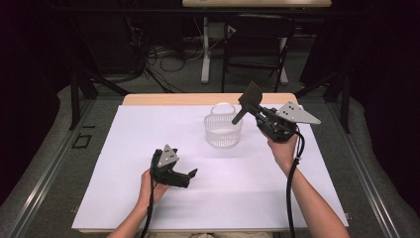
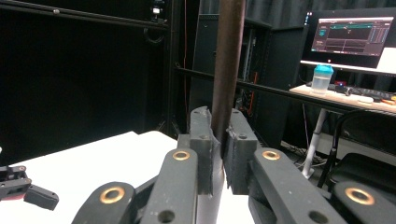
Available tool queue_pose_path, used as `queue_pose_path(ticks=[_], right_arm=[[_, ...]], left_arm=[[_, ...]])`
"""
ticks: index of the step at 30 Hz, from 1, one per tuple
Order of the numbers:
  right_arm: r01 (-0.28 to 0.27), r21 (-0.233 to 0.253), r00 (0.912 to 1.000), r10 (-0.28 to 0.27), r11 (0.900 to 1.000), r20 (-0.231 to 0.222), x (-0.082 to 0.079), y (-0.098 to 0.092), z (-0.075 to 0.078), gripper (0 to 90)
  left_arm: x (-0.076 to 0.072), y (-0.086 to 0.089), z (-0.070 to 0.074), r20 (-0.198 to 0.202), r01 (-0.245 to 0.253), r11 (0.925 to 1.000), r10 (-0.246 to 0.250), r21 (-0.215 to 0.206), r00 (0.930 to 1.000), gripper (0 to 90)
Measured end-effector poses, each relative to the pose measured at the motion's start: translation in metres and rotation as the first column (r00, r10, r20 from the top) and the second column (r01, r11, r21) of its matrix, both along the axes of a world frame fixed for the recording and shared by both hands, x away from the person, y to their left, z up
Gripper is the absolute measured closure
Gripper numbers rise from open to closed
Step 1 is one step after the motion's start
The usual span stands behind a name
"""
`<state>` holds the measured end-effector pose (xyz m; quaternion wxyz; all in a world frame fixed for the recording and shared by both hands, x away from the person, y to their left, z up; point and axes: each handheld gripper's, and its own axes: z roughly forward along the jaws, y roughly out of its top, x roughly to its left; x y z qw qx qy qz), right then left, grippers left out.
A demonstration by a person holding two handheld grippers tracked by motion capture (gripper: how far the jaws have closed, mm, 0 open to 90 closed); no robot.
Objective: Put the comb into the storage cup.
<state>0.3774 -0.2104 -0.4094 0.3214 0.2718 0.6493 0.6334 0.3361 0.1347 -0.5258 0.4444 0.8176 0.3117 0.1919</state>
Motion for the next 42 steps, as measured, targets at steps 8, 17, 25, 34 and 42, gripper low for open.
queue_pose_path(ticks=[8,17,25,34,42], right_arm=[[0.006,-0.022,1.0,-0.006,1.0,0.007,0.01,0.008,-0.006,83.9],[0.011,-0.042,0.9999,-0.011,0.999,-0.006,0.02,0.018,-0.015,83.9],[0.03,-0.09,0.9995,-0.03,0.996,-0.005,0.024,0.024,-0.024,83.9],[0.057,-0.115,0.9979,-0.06,0.992,-0.022,0.028,0.024,-0.03,83.9],[0.069,-0.133,0.9971,-0.072,0.989,-0.024,0.031,0.024,-0.034,83.9]], left_arm=[[0.001,0.0,0.0,0.002,-0.001,1.0,0.001,-0.001,1.0,0.2],[0.0,0.001,0.001,0.004,-0.001,1.0,0.001,-0.002,1.0,0.2],[0.0,0.002,0.002,0.006,-0.002,1.0,0.002,-0.002,1.0,0.2],[0.0,0.002,0.002,0.001,-0.006,1.0,0.006,-0.004,1.0,0.2],[0.0,0.002,0.002,0.0,-0.007,1.0,0.007,0.003,1.0,0.1]])
